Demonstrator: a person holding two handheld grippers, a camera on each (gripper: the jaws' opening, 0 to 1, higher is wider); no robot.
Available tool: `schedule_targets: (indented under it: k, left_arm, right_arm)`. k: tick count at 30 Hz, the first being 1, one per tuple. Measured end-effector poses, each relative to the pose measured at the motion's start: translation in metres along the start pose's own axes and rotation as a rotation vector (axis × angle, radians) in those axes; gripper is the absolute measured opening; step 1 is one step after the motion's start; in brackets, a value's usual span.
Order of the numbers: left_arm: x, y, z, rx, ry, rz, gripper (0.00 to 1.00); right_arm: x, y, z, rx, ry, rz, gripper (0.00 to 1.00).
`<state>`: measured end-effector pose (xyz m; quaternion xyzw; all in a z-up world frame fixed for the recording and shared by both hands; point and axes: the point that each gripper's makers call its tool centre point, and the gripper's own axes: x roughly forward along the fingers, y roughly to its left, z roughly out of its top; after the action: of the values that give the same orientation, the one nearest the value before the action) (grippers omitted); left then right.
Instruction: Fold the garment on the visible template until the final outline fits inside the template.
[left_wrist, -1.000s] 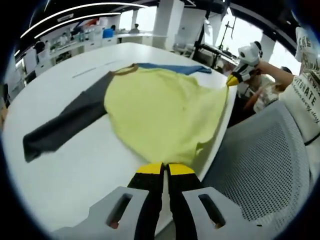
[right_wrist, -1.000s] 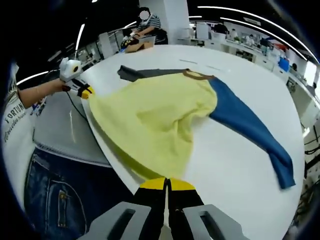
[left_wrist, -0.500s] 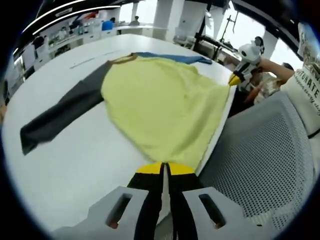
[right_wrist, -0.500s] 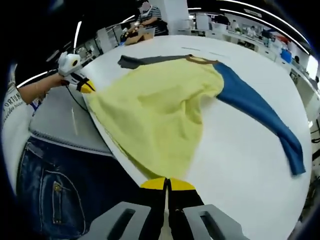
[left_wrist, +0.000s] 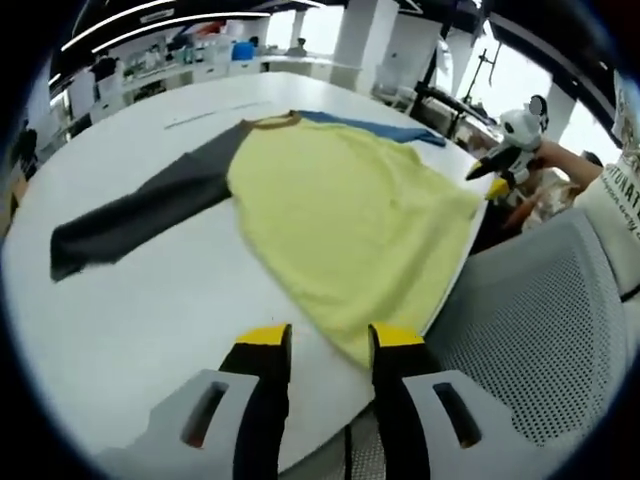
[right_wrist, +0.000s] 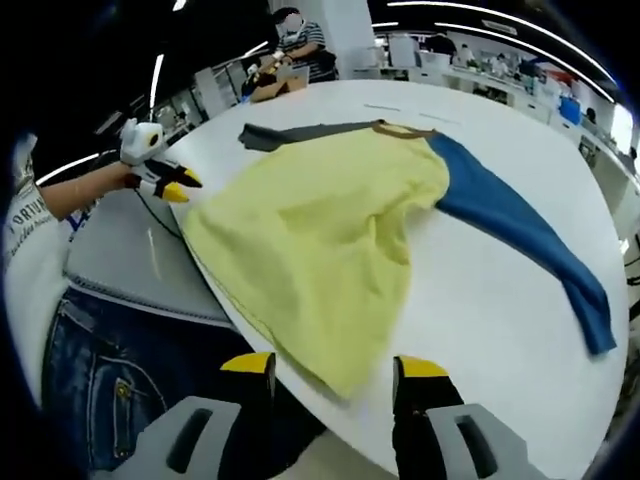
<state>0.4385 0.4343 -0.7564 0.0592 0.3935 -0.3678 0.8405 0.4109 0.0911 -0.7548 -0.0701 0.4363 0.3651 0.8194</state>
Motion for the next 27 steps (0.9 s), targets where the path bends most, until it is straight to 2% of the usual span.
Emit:
schedule_targets:
  k: [7,11,15,19,24,27]
  left_arm:
    - [0.001,0.012,0.014,-0.048,-0.075,0.042,0.53]
    - [0.002,0.017,0.021,-0.057,-0.104,0.060,0.62]
    - [0.004,0.024,0.029,-0.043,-0.124,0.083,0.68]
    - [0.006,0.030,0.037,-0.029,-0.146,0.097,0.74]
    - [0.009,0.035,0.047,-0.017,-0.165,0.106,0.79]
    - [0.012,0.041,0.055,-0.012,-0.187,0.123,0.80]
  right_arm:
    - [-0.001,-0.005,0.032,0.006,-0.142,0.001,0.53]
    - [0.000,-0.013,0.050,-0.002,-0.205,-0.010,0.64]
    - [0.002,-0.021,0.061,-0.007,-0.234,-0.018,0.67]
    - [0.005,-0.029,0.071,-0.009,-0.266,-0.034,0.76]
    - [0.008,-0.041,0.085,0.005,-0.309,-0.043,0.81]
    - [0.010,-0.049,0.094,0.015,-0.335,-0.051,0.80]
